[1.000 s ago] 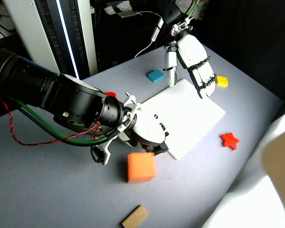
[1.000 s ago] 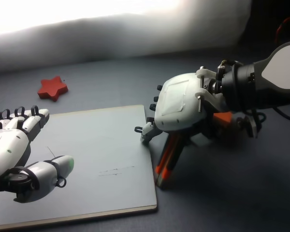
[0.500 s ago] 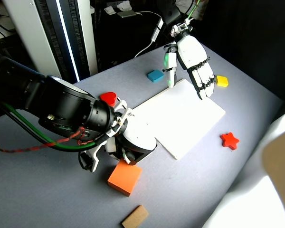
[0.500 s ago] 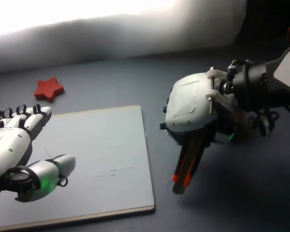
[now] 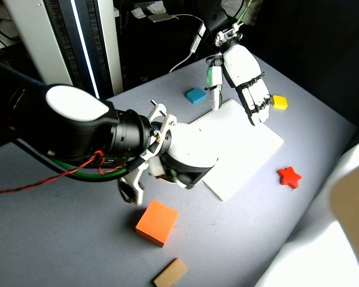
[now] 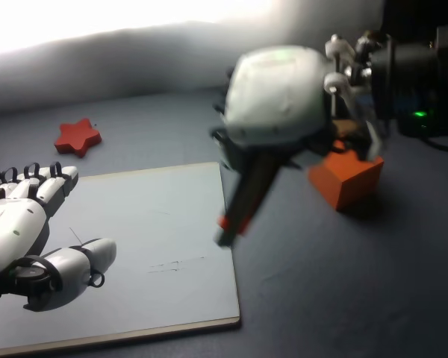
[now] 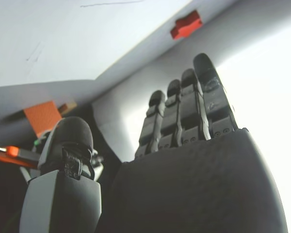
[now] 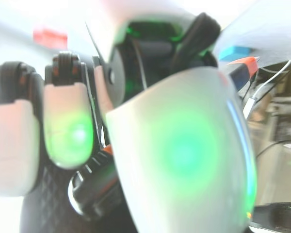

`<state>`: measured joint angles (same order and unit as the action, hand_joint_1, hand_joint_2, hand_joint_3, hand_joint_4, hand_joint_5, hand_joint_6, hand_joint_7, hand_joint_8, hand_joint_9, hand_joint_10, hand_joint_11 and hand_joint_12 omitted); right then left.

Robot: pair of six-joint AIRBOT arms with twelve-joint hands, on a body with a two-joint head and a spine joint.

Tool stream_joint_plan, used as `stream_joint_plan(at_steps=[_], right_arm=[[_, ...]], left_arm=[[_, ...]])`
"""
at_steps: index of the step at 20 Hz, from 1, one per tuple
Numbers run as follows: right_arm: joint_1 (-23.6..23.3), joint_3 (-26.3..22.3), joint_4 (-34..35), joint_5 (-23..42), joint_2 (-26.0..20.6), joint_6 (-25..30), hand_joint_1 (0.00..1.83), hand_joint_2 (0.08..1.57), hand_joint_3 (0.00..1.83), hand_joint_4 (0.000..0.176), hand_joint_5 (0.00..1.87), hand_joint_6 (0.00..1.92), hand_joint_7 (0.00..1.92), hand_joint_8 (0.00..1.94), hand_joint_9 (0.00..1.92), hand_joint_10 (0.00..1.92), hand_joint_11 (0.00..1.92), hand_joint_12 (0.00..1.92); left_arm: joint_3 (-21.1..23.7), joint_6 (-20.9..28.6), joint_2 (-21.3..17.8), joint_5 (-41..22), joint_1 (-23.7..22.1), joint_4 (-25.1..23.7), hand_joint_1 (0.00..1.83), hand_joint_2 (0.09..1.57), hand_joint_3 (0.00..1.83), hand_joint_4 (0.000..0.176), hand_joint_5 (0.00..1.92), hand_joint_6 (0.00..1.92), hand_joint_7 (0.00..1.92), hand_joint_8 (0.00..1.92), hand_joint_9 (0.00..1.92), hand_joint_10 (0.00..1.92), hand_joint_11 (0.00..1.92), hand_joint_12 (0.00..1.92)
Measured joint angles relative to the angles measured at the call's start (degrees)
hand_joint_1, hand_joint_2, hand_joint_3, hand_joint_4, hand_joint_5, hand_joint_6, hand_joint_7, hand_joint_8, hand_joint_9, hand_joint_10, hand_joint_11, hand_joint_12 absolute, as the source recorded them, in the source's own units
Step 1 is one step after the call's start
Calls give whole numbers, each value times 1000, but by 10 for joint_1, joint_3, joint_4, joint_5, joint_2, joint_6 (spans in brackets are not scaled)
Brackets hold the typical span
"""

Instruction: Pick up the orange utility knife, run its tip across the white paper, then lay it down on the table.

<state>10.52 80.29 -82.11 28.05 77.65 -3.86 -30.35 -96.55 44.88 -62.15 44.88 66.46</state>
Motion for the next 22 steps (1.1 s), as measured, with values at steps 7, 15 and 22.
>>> stream_joint_plan(at_steps=[7,15,22], right_arm=[[70,49,380,126,66,-501,1583,941,623,176,1398,1921,1581,1941,1655,1921,1715,1921],[111,125,455,209,139,-651,1565,974,571,176,1357,1921,1550,1941,1635,1921,1706,1921],[134,216,454,257,222,-681,1575,971,570,176,1343,1921,1542,1941,1633,1921,1710,1921]], left_arm=[[-3,4,0,0,0,2,149,1347,1,22,25,3,62,4,84,9,0,593],[-27,5,0,0,7,16,136,1352,1,24,0,0,34,4,66,9,0,496],[-35,6,0,0,11,17,86,1358,1,34,0,0,18,0,55,1,0,476]])
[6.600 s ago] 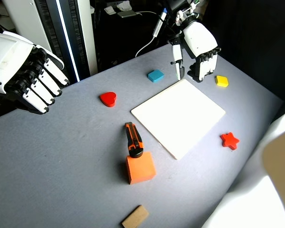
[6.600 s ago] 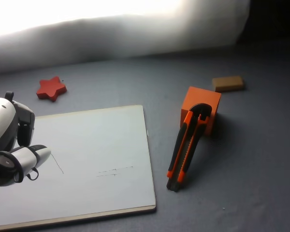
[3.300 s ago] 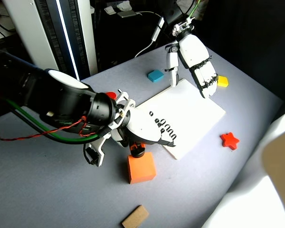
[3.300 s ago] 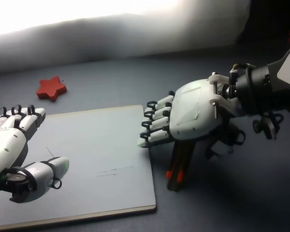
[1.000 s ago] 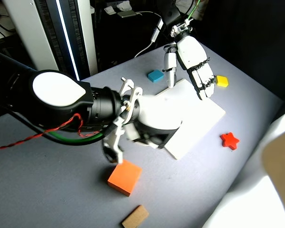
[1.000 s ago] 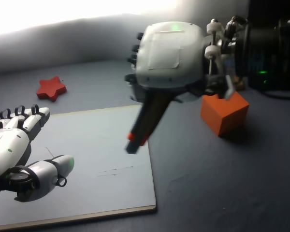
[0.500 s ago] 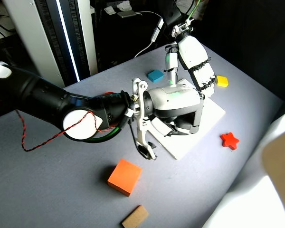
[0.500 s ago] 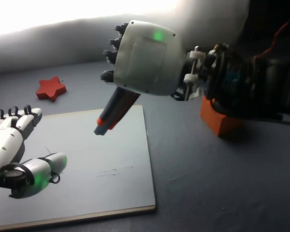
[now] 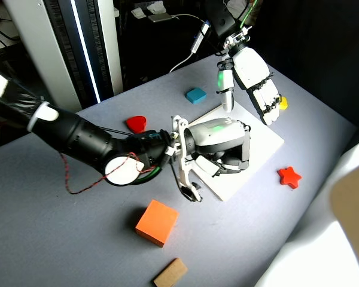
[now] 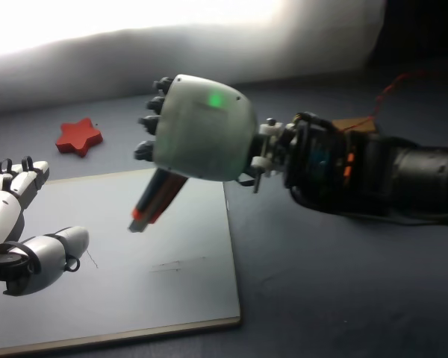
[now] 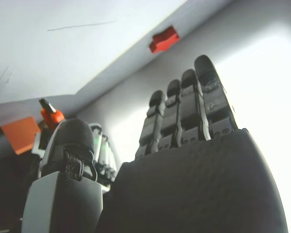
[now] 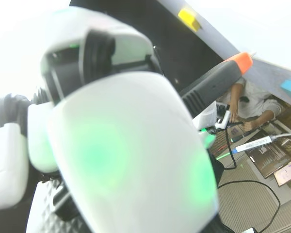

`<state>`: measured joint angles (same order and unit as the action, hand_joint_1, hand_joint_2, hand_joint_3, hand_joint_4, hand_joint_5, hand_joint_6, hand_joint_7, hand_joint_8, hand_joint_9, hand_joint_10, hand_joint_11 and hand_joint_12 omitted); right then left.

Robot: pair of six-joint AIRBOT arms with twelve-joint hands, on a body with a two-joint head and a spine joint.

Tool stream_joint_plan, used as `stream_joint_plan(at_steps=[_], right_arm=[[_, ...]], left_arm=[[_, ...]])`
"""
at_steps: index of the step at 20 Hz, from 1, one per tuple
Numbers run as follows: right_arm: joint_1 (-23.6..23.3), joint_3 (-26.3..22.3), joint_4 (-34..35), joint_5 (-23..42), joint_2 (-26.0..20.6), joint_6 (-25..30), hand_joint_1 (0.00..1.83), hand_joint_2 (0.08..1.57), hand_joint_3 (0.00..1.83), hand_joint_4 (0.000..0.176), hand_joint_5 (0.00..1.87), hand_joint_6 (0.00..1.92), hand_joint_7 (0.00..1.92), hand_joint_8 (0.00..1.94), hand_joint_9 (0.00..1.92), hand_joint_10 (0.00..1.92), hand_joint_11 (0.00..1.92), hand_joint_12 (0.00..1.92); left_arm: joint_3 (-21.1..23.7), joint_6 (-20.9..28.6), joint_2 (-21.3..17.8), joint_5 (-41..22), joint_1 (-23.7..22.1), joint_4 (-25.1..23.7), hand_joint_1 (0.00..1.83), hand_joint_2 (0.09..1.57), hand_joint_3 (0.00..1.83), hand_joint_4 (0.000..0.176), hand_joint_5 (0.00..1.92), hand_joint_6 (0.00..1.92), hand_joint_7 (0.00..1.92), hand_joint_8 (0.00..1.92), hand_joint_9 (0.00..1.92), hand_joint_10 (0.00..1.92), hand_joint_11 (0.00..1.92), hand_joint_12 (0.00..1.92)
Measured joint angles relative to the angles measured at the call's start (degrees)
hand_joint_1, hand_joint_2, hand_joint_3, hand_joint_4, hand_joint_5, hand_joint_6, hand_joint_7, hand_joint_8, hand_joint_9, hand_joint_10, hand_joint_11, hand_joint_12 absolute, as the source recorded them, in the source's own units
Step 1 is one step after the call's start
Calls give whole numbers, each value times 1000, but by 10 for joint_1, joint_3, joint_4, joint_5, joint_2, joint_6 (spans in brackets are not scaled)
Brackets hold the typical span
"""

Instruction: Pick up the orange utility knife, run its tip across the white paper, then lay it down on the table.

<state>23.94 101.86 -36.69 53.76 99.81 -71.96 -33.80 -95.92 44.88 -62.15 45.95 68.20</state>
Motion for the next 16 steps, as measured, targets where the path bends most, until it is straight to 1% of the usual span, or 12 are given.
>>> stream_joint_plan(at_steps=[1,2,3,4,5,8,9,12,13,15,16], right_arm=[[2,16,0,10,16,-3,1572,976,564,176,1340,1921,1553,1941,1637,1921,1710,1921],[2,26,-3,11,27,-3,1577,976,563,176,1353,1921,1558,1941,1639,1921,1713,1921],[4,38,-9,14,40,-4,1563,984,565,176,1353,1921,1554,1941,1635,1921,1707,1921],[6,48,-12,17,48,-4,1577,972,566,176,1372,1921,1557,1941,1635,1921,1709,1921],[7,68,-34,21,62,-4,1581,963,565,176,1380,1921,1557,1941,1635,1921,1710,1921],[14,105,-41,30,87,-7,1562,974,574,176,1378,1921,1557,1941,1636,1921,1714,1921],[15,114,-42,30,94,-6,1567,967,575,176,1387,1921,1557,1941,1634,1921,1710,1921],[15,120,-42,40,102,-10,1567,973,577,176,1398,1921,1566,1941,1644,1921,1720,1921],[15,123,-53,50,104,-12,1563,977,579,176,1379,1921,1558,1941,1640,1921,1713,1921],[15,128,-81,66,105,-14,1570,975,578,176,1373,1921,1555,1941,1639,1921,1710,1921],[15,131,-89,73,106,-14,1567,978,580,176,1373,1921,1556,1941,1639,1921,1713,1921]], left_arm=[[0,0,0,0,0,0,89,1359,1,31,0,0,23,3,57,2,0,471],[0,0,0,0,0,-1,91,1357,0,31,0,0,21,2,52,0,0,469],[0,0,2,0,0,0,109,1355,0,27,0,0,28,4,51,0,0,455],[0,0,2,0,0,0,104,1356,0,25,8,2,35,3,58,2,0,484],[0,0,2,1,0,0,122,1353,0,21,25,6,50,5,72,6,0,525],[0,0,2,0,0,0,95,1354,0,25,17,2,73,8,94,12,0,545],[0,0,2,1,0,0,101,1354,0,23,12,0,71,4,89,8,0,529],[0,0,3,0,0,0,97,1356,1,27,11,0,71,2,94,8,0,502],[0,0,3,0,0,0,110,1356,0,26,4,1,68,0,96,7,0,516],[0,0,3,0,0,0,98,1355,0,28,0,0,63,0,91,3,0,495],[0,0,3,0,0,0,102,1353,0,30,4,1,63,0,90,2,0,517]])
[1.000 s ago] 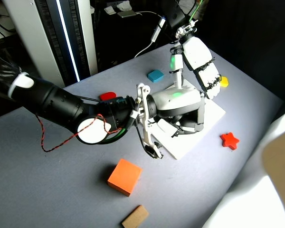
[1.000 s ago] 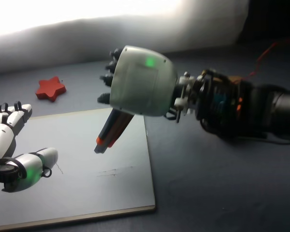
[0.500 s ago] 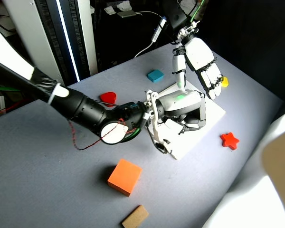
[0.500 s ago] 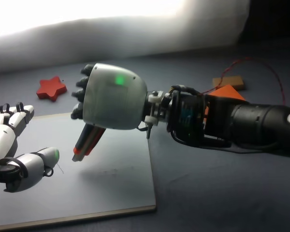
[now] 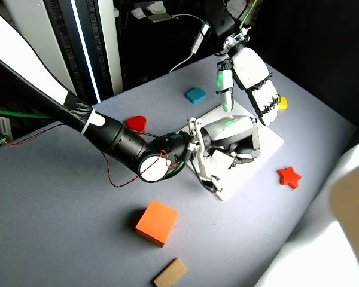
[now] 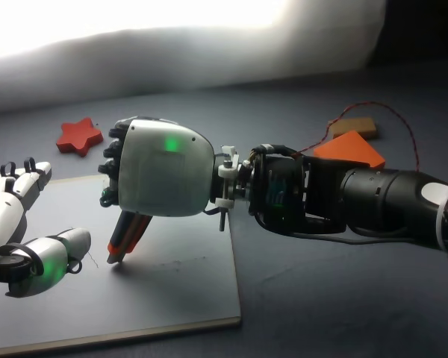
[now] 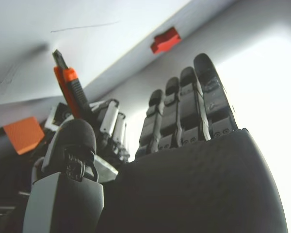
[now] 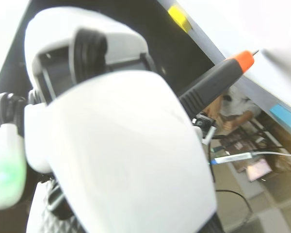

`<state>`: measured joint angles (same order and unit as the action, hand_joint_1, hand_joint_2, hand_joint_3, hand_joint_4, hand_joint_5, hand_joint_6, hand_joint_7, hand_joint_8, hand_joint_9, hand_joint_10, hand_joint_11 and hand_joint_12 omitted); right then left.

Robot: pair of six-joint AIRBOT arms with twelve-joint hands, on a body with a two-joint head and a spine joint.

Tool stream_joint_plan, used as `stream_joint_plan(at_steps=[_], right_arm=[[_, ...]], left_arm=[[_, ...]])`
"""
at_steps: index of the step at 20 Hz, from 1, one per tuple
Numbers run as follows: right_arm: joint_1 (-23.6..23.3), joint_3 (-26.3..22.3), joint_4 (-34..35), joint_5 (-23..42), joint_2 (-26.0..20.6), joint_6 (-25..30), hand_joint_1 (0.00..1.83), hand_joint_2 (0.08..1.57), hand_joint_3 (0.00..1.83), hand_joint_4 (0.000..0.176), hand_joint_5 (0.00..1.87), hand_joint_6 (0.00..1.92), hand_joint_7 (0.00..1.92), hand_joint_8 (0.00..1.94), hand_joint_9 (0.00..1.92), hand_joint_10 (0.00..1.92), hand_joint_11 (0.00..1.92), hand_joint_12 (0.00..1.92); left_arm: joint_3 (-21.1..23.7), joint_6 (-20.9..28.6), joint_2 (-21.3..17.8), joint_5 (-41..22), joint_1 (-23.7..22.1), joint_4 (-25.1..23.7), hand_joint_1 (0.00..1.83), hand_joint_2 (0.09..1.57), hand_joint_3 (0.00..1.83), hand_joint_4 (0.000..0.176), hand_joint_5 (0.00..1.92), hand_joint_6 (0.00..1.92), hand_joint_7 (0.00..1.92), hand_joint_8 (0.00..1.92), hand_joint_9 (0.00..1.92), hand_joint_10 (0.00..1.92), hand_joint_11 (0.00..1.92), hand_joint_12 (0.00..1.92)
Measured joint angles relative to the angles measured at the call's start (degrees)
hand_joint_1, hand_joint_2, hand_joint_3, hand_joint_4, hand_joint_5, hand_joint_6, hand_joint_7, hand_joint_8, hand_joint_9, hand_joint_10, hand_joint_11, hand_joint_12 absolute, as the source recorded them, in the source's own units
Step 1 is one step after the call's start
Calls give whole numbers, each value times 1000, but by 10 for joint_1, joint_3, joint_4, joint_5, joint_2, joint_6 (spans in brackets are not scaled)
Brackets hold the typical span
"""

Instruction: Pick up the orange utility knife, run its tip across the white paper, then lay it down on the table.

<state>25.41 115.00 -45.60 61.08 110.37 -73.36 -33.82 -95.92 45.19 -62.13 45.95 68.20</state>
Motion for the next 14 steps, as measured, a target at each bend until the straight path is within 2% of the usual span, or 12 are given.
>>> stream_joint_plan(at_steps=[5,6,9,11,14], right_arm=[[0,21,-40,36,0,0,1546,982,578,176,1358,1921,1541,1941,1632,1921,1705,1921],[0,26,-42,42,0,0,1538,987,575,176,1360,1921,1535,1941,1627,1921,1698,1921],[0,47,-55,59,0,10,1547,987,565,176,1346,1921,1530,1941,1624,1921,1695,1921],[0,57,-57,65,-1,15,1540,996,560,176,1318,1921,1513,1941,1617,1921,1689,1921],[0,74,-62,76,-10,19,1537,999,543,176,1310,1921,1509,1941,1613,1921,1695,1921]], left_arm=[[0,0,0,0,0,0,116,1355,0,21,36,11,64,5,83,3,0,487],[0,0,0,0,0,0,102,1355,0,26,22,3,55,1,75,1,0,427],[0,0,0,0,0,0,95,1359,1,24,30,3,54,0,83,2,0,510],[0,0,0,0,0,0,81,1360,1,26,17,1,47,0,71,1,0,460],[0,0,0,0,0,0,85,1351,0,24,56,11,62,2,78,2,0,566]])
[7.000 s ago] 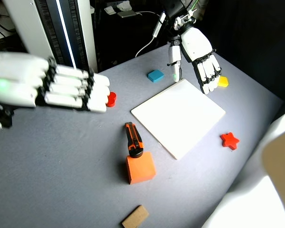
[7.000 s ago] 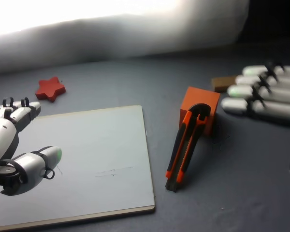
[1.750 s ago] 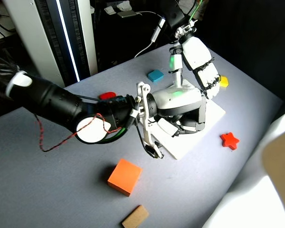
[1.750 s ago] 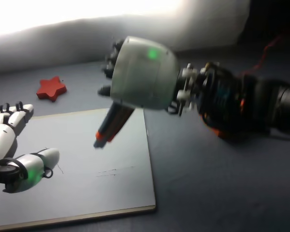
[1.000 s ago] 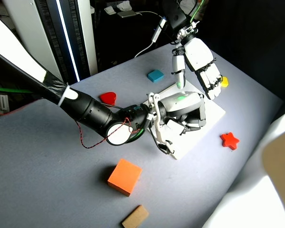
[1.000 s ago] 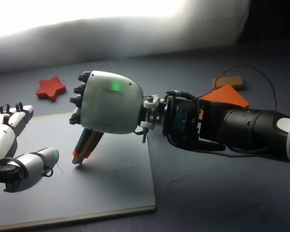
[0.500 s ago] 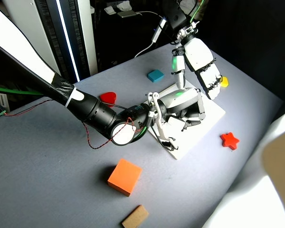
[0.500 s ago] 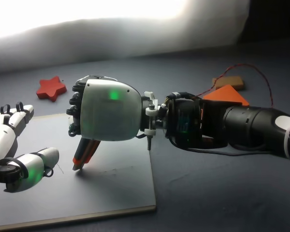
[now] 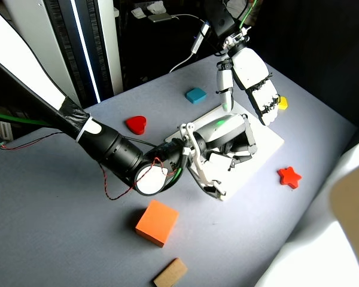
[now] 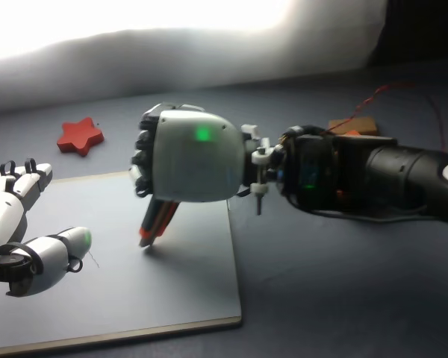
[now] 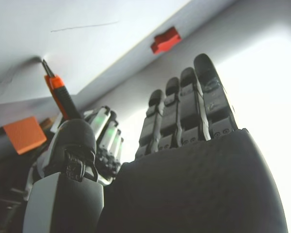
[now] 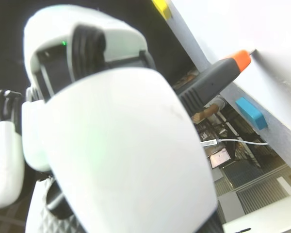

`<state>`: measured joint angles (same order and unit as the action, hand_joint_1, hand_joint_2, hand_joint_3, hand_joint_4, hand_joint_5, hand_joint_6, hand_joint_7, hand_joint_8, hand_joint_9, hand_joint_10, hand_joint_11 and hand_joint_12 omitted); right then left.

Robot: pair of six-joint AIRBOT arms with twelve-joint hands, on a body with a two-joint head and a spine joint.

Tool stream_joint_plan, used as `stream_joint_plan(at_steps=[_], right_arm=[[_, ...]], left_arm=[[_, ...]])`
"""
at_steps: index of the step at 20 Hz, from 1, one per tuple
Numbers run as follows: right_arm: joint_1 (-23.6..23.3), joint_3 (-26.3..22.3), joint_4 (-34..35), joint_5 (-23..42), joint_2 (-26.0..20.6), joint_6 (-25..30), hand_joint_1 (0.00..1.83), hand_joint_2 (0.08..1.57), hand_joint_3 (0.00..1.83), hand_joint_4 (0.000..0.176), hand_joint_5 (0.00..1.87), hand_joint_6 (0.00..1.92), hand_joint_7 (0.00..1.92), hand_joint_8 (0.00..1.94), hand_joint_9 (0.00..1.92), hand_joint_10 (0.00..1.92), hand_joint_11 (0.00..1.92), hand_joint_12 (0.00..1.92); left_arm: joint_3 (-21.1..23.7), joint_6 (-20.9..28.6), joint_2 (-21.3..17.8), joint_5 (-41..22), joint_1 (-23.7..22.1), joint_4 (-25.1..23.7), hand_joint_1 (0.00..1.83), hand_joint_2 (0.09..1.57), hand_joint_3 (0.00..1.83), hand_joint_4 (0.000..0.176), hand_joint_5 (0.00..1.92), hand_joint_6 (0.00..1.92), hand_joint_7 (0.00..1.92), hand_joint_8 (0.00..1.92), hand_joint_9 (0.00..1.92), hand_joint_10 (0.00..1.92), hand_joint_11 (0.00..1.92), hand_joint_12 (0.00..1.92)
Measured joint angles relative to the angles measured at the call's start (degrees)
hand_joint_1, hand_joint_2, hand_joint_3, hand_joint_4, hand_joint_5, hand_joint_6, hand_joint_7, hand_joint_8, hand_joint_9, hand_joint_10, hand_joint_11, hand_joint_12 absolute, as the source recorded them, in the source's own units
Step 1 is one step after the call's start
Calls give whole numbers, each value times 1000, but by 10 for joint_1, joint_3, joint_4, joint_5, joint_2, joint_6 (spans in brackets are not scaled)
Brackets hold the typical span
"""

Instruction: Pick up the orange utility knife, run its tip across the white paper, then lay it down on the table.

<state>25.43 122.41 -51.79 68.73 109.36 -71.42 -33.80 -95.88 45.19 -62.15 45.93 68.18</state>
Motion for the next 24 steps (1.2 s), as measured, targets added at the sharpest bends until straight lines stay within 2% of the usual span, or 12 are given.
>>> stream_joint_plan(at_steps=[2,5,7,8,9,11,14,16,19,21,22,24], right_arm=[[3,2,2,1,-9,0,1541,1003,539,176,1333,1921,1524,1941,1626,1921,1706,1921],[6,2,7,5,-13,5,1543,1004,542,176,1354,1921,1537,1941,1634,1921,1711,1921],[5,2,11,4,-13,7,1539,1011,545,176,1350,1921,1538,1941,1635,1921,1711,1921],[1,2,7,2,-15,15,1535,1013,543,176,1331,1921,1529,1941,1632,1921,1707,1921],[-7,-3,0,-2,-21,26,1533,1007,541,176,1232,1921,1510,1941,1620,1921,1698,1921],[-26,-31,1,-20,-44,50,1542,1001,542,176,1277,1921,1517,1941,1622,1921,1700,1921],[-58,-99,21,-67,-94,113,1571,980,539,176,1333,1921,1522,1941,1620,1921,1703,1921],[-73,-182,26,-143,-142,187,1545,995,561,176,1353,1921,1543,1941,1633,1921,1707,1921],[-86,-315,68,-325,-222,301,1559,982,550,176,1337,1921,1522,1941,1617,1921,1691,1921],[-91,-353,72,-394,-254,338,1537,996,558,176,1347,1921,1528,1941,1619,1921,1689,1921],[-97,-377,59,-440,-275,378,1532,1001,559,176,1310,1921,1518,1941,1621,1921,1692,1921],[-103,-420,-5,-512,-310,483,1543,995,551,176,1314,1921,1520,1941,1622,1921,1694,1921]], left_arm=[[0,0,0,0,0,0,86,1355,0,26,30,2,40,0,64,2,0,492],[0,0,0,0,0,-1,102,1351,0,23,67,15,57,3,76,4,0,537],[0,0,1,0,0,1,96,1352,0,33,32,2,50,2,67,3,0,515],[0,0,1,0,0,1,81,1359,3,36,16,1,36,1,60,0,0,486],[0,0,1,0,0,0,90,1356,1,35,17,2,42,4,68,4,0,478],[0,0,1,0,0,0,102,1352,0,24,19,2,54,3,75,5,0,572],[0,0,1,0,0,0,89,1357,2,27,27,3,47,0,77,4,0,544],[0,0,1,0,0,0,58,1364,3,27,5,1,32,1,62,2,0,443],[1,0,1,-1,1,0,85,1357,0,29,19,6,34,5,60,4,0,416],[2,2,1,1,2,0,83,1355,0,29,26,6,51,6,70,6,0,452],[2,2,1,0,2,0,70,1359,0,31,12,3,33,2,53,5,0,404],[3,2,1,0,2,0,73,1357,0,28,23,6,42,3,61,6,0,447]])
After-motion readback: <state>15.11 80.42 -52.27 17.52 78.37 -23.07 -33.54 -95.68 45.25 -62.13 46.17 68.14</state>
